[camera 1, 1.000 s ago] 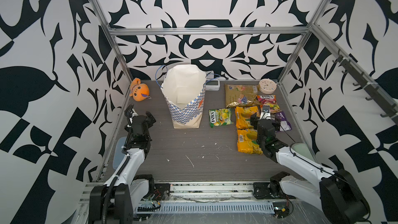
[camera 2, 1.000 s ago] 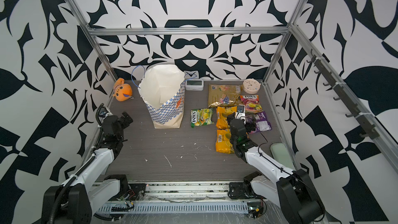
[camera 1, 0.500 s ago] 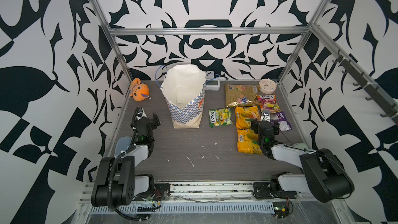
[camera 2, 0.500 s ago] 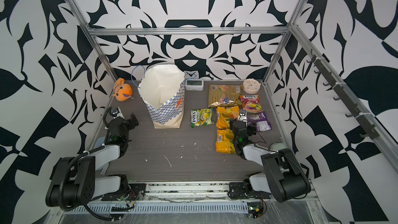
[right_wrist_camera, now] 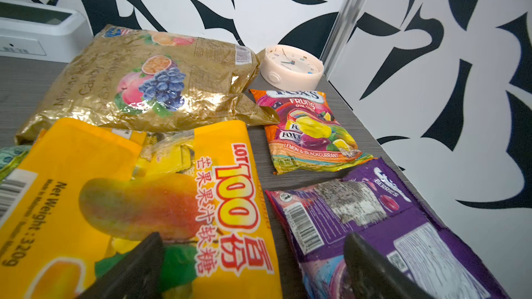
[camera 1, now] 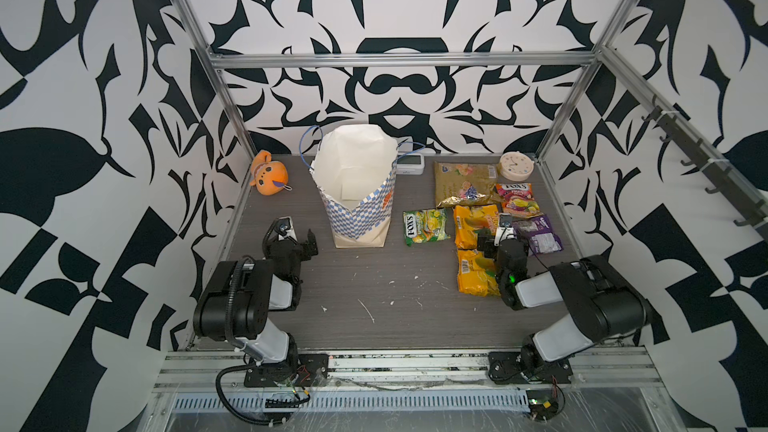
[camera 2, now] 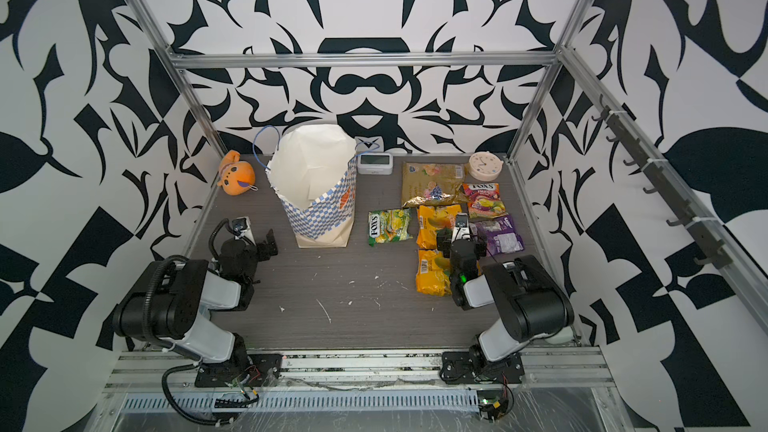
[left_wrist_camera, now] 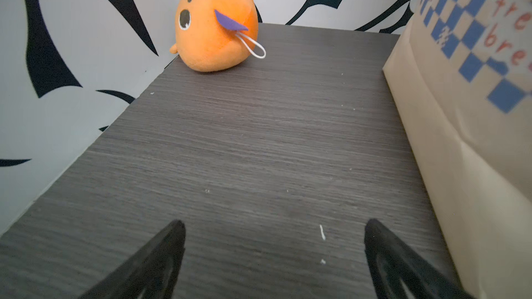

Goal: Take the snacks out of the paper bag
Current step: Reset both arms

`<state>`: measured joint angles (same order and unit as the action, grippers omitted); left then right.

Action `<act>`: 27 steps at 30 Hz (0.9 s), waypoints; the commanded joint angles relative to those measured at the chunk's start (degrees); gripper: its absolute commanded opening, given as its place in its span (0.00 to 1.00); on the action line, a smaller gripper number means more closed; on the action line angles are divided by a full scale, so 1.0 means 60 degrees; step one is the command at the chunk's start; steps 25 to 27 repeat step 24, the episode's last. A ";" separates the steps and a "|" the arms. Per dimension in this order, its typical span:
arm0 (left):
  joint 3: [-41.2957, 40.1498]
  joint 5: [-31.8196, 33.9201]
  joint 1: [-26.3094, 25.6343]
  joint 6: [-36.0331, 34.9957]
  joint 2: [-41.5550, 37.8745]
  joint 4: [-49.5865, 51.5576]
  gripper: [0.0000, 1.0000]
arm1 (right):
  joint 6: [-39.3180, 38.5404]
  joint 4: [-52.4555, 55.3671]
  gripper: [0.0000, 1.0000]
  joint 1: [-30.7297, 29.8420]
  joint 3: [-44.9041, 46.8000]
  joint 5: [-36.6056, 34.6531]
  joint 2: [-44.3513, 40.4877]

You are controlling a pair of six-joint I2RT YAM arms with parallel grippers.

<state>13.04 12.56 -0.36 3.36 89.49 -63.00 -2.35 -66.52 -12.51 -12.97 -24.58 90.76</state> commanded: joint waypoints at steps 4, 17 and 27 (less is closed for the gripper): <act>0.1529 -0.0901 0.0788 0.0605 -0.0131 0.2128 1.00 | 0.0527 0.2024 1.00 0.0999 -0.1148 0.1426 -0.0193; 0.1491 -0.0921 0.0787 0.0498 -0.0106 0.2033 1.00 | 0.0663 0.2148 1.00 0.1221 -0.1108 0.1641 -0.0279; 0.1506 -0.0921 0.0791 0.0517 -0.0096 0.2056 0.99 | 0.0595 0.2200 1.00 0.1222 -0.1139 0.1786 -0.0302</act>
